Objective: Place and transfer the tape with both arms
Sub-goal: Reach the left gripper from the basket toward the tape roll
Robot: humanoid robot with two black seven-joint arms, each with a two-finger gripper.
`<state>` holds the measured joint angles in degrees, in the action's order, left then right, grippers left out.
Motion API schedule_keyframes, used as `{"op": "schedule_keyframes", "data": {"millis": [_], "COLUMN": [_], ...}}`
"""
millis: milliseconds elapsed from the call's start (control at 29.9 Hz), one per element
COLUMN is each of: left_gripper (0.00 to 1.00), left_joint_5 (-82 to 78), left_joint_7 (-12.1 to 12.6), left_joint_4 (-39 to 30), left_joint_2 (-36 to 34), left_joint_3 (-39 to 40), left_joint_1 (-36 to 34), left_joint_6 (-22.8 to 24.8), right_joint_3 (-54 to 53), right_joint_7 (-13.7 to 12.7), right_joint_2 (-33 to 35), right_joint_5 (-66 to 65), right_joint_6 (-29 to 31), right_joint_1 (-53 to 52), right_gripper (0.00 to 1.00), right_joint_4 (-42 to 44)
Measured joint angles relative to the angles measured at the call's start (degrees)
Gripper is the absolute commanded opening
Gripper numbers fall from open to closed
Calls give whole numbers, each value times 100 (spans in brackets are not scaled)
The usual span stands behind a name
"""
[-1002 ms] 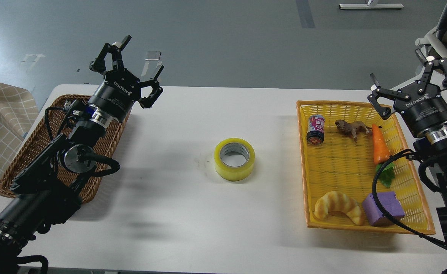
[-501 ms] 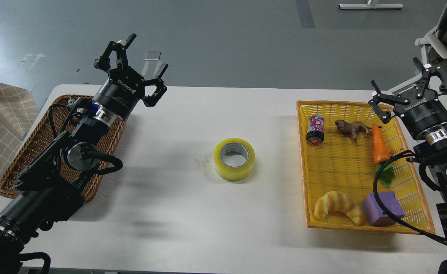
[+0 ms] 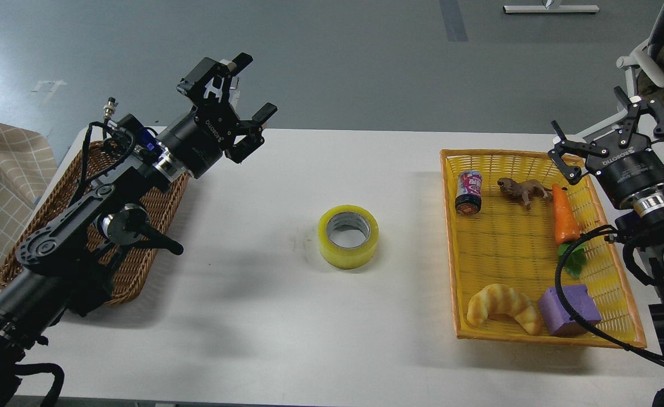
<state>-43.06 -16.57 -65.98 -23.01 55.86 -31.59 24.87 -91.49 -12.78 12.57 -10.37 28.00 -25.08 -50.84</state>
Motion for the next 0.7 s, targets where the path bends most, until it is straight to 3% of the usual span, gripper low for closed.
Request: {"op": "schedule_keyframes", "data": {"millis": [200, 702], "left_gripper": [98, 98], "left_joint_5": [-406, -2334], "left_joint_7": [14, 9], "left_joint_4": [-474, -699], "left_joint_2": [-390, -852], "left_joint_3": [-205, -977], "left_joint_1": [-129, -861], "left_joint_6": [-268, -384], "right_joint_3": [0, 23], "right_joint_7": [3, 13], "right_joint_2": [-9, -74], "right_joint_5": [0, 0], "right_joint_6": [0, 0], "right_joint_1": [19, 57], "right_gripper": [99, 99], "right_joint_4": [-5, -11]}}
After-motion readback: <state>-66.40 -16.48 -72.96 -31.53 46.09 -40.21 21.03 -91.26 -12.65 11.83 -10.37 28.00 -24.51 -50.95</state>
